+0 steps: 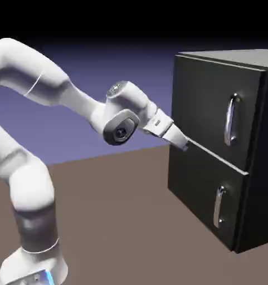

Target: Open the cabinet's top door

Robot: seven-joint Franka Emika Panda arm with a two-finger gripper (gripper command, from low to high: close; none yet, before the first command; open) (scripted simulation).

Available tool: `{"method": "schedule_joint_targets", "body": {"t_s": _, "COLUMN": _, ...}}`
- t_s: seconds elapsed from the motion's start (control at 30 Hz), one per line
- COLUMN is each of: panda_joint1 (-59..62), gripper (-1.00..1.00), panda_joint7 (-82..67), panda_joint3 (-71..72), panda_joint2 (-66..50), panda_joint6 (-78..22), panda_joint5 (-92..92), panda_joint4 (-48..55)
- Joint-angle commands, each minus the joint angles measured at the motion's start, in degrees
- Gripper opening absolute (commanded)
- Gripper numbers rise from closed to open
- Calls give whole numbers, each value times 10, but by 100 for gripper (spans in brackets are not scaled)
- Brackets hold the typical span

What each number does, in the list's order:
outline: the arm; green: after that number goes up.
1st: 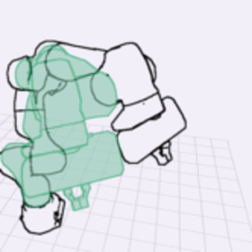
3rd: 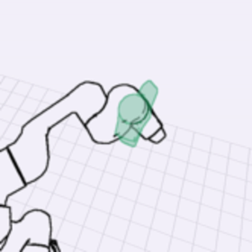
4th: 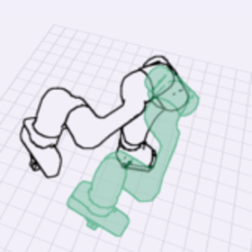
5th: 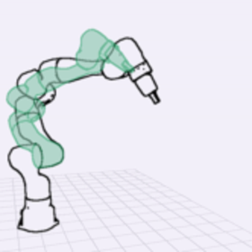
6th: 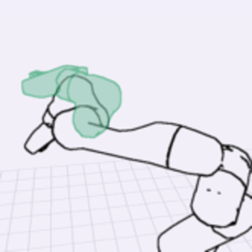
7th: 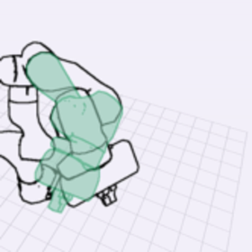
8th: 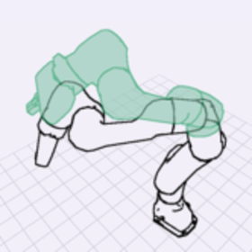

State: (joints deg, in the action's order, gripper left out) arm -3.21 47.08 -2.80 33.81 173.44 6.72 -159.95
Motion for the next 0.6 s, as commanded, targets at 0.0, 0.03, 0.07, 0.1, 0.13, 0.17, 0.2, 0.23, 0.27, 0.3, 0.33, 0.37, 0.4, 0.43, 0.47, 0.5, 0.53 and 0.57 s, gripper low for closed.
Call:
{"method": "schedule_joint_targets", "body": {"t_s": 0.0, "panda_joint1": -9, "gripper": 100, "panda_joint7": 17, "panda_joint3": -10, "panda_joint2": 4, "panda_joint6": -2, "panda_joint5": 25, "panda_joint4": 4}}
{"method": "schedule_joint_targets", "body": {"t_s": 0.03, "panda_joint1": -19, "gripper": 100, "panda_joint7": 34, "panda_joint3": -21, "panda_joint2": 9, "panda_joint6": -4, "panda_joint5": 50, "panda_joint4": 8}}
{"method": "schedule_joint_targets", "body": {"t_s": 0.07, "panda_joint1": -28, "gripper": 100, "panda_joint7": 51, "panda_joint3": -31, "panda_joint2": 13, "panda_joint6": -6, "panda_joint5": 75, "panda_joint4": 12}}
{"method": "schedule_joint_targets", "body": {"t_s": 0.1, "panda_joint1": -37, "gripper": 100, "panda_joint7": 69, "panda_joint3": -42, "panda_joint2": 17, "panda_joint6": -8, "panda_joint5": 100, "panda_joint4": 16}}
{"method": "schedule_joint_targets", "body": {"t_s": 0.13, "panda_joint1": -47, "gripper": 100, "panda_joint7": 86, "panda_joint3": -52, "panda_joint2": 21, "panda_joint6": -11, "panda_joint5": 125, "panda_joint4": 19}}
{"method": "schedule_joint_targets", "body": {"t_s": 0.17, "panda_joint1": -56, "gripper": 100, "panda_joint7": 103, "panda_joint3": -62, "panda_joint2": 26, "panda_joint6": -13, "panda_joint5": 150, "panda_joint4": 23}}
{"method": "schedule_joint_targets", "body": {"t_s": 0.2, "panda_joint1": -65, "gripper": 100, "panda_joint7": 120, "panda_joint3": -73, "panda_joint2": 30, "panda_joint6": -15, "panda_joint5": 174, "panda_joint4": 27}}
{"method": "schedule_joint_targets", "body": {"t_s": 0.23, "panda_joint1": -75, "gripper": 100, "panda_joint7": 137, "panda_joint3": -83, "panda_joint2": 34, "panda_joint6": -17, "panda_joint5": 199, "panda_joint4": 31}}
{"method": "schedule_joint_targets", "body": {"t_s": 0.27, "panda_joint1": -84, "gripper": 100, "panda_joint7": 154, "panda_joint3": -94, "panda_joint2": 39, "panda_joint6": -19, "panda_joint5": 224, "panda_joint4": 35}}
{"method": "schedule_joint_targets", "body": {"t_s": 0.3, "panda_joint1": -93, "gripper": 100, "panda_joint7": 171, "panda_joint3": -104, "panda_joint2": 43, "panda_joint6": -21, "panda_joint5": 249, "panda_joint4": 39}}
{"method": "schedule_joint_targets", "body": {"t_s": 0.33, "panda_joint1": -103, "gripper": 100, "panda_joint7": 189, "panda_joint3": -114, "panda_joint2": 47, "panda_joint6": -23, "panda_joint5": 274, "panda_joint4": 43}}
{"method": "schedule_joint_targets", "body": {"t_s": 0.37, "panda_joint1": -112, "gripper": 100, "panda_joint7": 206, "panda_joint3": -125, "panda_joint2": 51, "panda_joint6": -25, "panda_joint5": 299, "panda_joint4": 47}}
{"method": "schedule_joint_targets", "body": {"t_s": 0.4, "panda_joint1": -122, "gripper": 100, "panda_joint7": 223, "panda_joint3": -135, "panda_joint2": 56, "panda_joint6": -27, "panda_joint5": 324, "panda_joint4": 50}}
{"method": "schedule_joint_targets", "body": {"t_s": 0.43, "panda_joint1": -131, "gripper": 100, "panda_joint7": 240, "panda_joint3": -145, "panda_joint2": 60, "panda_joint6": -29, "panda_joint5": 349, "panda_joint4": 54}}
{"method": "schedule_joint_targets", "body": {"t_s": 0.47, "panda_joint1": -140, "gripper": 100, "panda_joint7": 257, "panda_joint3": -156, "panda_joint2": 64, "panda_joint6": -32, "panda_joint5": 374, "panda_joint4": 58}}
{"method": "schedule_joint_targets", "body": {"t_s": 0.5, "panda_joint1": -150, "gripper": 100, "panda_joint7": 274, "panda_joint3": -166, "panda_joint2": 69, "panda_joint6": -34, "panda_joint5": 399, "panda_joint4": 62}}
{"method": "schedule_joint_targets", "body": {"t_s": 0.53, "panda_joint1": -159, "gripper": 100, "panda_joint7": 291, "panda_joint3": -177, "panda_joint2": 73, "panda_joint6": -36, "panda_joint5": 424, "panda_joint4": 66}}
{"method": "schedule_joint_targets", "body": {"t_s": 0.57, "panda_joint1": -168, "gripper": 100, "panda_joint7": 308, "panda_joint3": -187, "panda_joint2": 77, "panda_joint6": -38, "panda_joint5": 449, "panda_joint4": 70}}
